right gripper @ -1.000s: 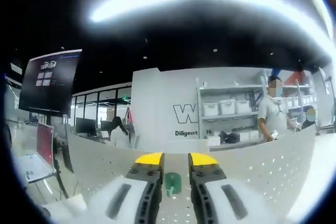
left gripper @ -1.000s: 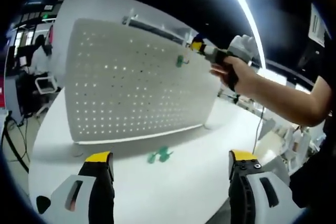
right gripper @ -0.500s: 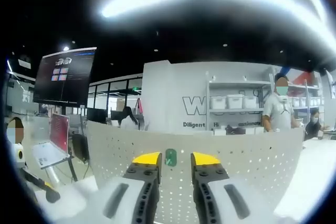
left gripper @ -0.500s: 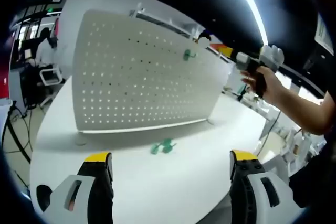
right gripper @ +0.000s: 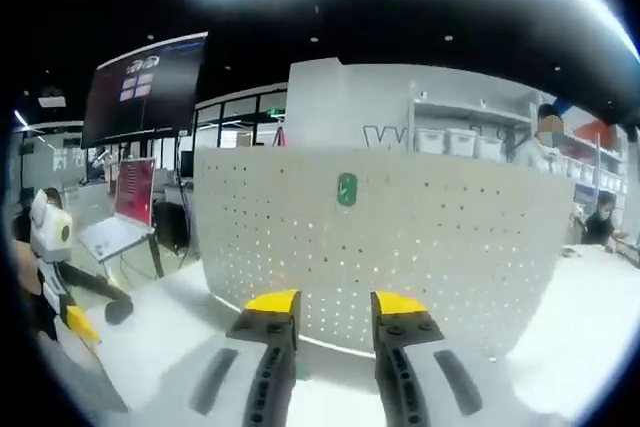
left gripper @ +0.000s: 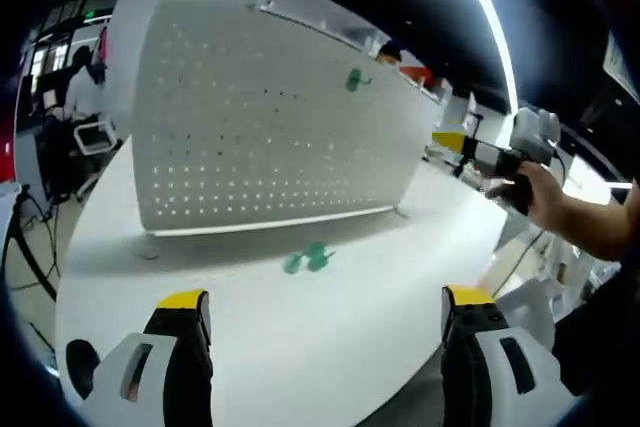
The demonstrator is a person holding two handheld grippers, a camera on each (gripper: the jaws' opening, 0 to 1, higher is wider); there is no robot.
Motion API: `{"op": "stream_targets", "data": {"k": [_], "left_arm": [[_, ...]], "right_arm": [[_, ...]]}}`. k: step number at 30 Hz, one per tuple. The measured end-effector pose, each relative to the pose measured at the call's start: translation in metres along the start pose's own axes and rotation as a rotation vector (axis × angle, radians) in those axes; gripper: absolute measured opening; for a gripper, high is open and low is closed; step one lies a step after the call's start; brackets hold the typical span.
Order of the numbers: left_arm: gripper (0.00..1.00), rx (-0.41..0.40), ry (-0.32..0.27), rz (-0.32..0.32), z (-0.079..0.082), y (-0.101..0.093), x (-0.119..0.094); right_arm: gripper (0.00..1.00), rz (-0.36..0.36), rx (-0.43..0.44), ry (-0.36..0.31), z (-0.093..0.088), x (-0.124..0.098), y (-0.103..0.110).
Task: Insert the hook assembly into the mounting plate slot until the hook locks in place.
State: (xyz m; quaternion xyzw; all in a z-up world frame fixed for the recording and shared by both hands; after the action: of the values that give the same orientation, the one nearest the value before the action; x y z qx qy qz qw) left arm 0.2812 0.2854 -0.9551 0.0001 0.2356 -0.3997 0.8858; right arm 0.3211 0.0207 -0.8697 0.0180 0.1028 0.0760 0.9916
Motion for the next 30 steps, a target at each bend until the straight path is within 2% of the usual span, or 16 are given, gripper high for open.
{"op": "stream_targets", "data": {"k": [3,10,12,17,21,26,30], "left_arm": [[0.96,-0.015,0.007,-0.005,-0.002,0.000,-0.001],[0.96,-0.024,0.025,-0.005,-0.006,0.001,-0.004],[0.95,-0.037,0.033,-0.004,-0.008,0.002,-0.005],[0.96,-0.040,0.054,-0.007,-0.013,0.001,-0.005],[0.96,-0.033,0.074,-0.011,-0.017,-0.001,-0.005],[0.96,-0.027,0.095,-0.015,-0.021,-0.003,-0.004],[0.96,-0.018,0.109,-0.013,-0.022,-0.002,-0.004]], "right_arm": [[0.27,-0.002,0.070,0.040,-0.018,-0.003,0.001],[0.28,0.027,0.084,0.112,-0.045,-0.012,0.011],[0.29,0.072,0.065,0.167,-0.057,-0.015,0.019],[0.29,0.150,0.007,0.250,-0.077,-0.026,0.036],[0.29,0.188,0.050,0.299,-0.092,-0.031,0.044],[0.29,0.212,0.087,0.345,-0.102,-0.033,0.050],[0.29,0.229,0.105,0.350,-0.103,-0.028,0.057]]}}
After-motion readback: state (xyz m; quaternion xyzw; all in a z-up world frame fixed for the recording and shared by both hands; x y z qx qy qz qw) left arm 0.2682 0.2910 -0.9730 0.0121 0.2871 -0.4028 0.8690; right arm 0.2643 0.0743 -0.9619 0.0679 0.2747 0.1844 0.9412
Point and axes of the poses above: the point that each gripper's makers call its tool centre point, and the gripper's own axes: x roughly forward along the fingers, y roughly to its left, z roughly out of its top, the point moved 2 cm from there along -x, roughly backward along the fingers, and after that the axes turned 8 degrees about x, right-handed, at the moved point
